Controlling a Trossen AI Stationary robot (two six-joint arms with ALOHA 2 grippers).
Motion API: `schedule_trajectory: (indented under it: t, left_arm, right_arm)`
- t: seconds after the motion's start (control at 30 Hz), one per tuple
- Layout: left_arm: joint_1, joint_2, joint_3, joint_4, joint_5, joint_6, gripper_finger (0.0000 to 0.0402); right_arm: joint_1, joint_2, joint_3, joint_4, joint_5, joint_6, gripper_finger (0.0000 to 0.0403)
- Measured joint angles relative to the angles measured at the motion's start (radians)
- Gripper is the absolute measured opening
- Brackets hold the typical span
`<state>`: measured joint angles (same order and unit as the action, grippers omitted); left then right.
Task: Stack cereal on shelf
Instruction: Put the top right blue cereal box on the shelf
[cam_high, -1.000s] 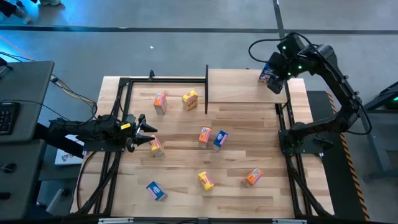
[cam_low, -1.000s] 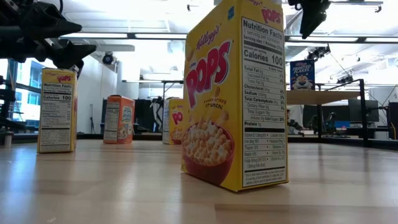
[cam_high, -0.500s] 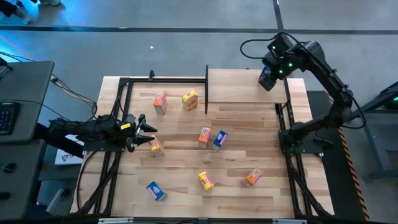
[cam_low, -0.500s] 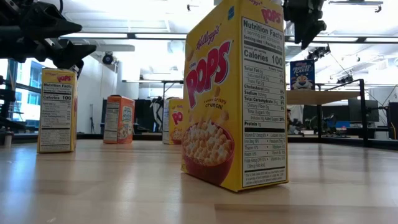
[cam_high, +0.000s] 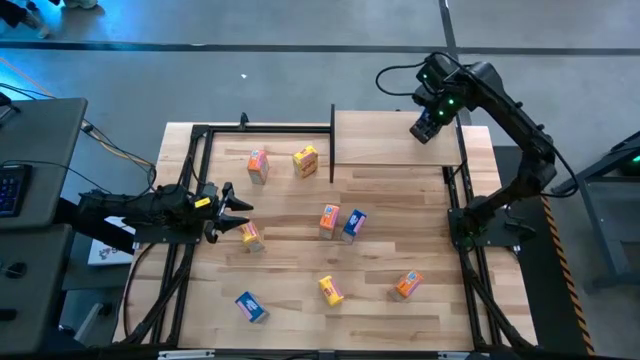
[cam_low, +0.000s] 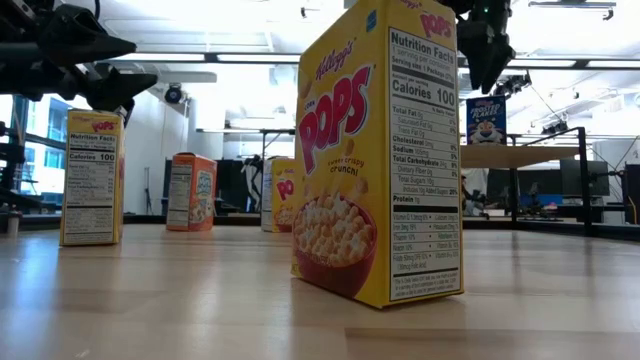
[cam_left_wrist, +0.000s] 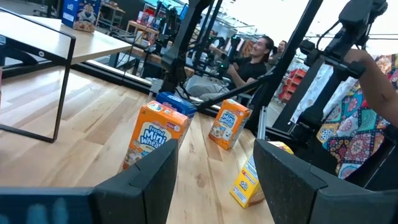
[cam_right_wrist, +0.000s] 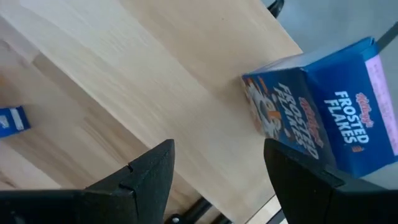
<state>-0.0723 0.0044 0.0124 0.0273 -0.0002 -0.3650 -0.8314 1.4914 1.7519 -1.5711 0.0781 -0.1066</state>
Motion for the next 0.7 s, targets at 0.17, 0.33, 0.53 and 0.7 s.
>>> schedule_trajectory:
  t: [0.17,0.33,0.53,0.7]
  left_arm:
    - [0.000,0.000,0.000,0.000,0.000,0.000,0.0200]
    - [0.000,0.000,0.000,0.000,0.000,0.000,0.0200]
    - [0.000,0.000,0.000,0.000,0.000,0.001,0.0200]
    - [0.000,0.000,0.000,0.000,-0.001,0.001,0.0200]
  right_arm:
    - [0.000,0.000,0.000,0.000,-0.017,-0.057,0.0240]
    - [0.007,-0.015,0.000,0.000,-0.049,-0.052,0.0240]
    - [0.037,-0.069,0.000,0.000,-0.072,-0.041,0.0240]
    - [0.070,-0.131,0.000,0.000,-0.072,0.001,0.0240]
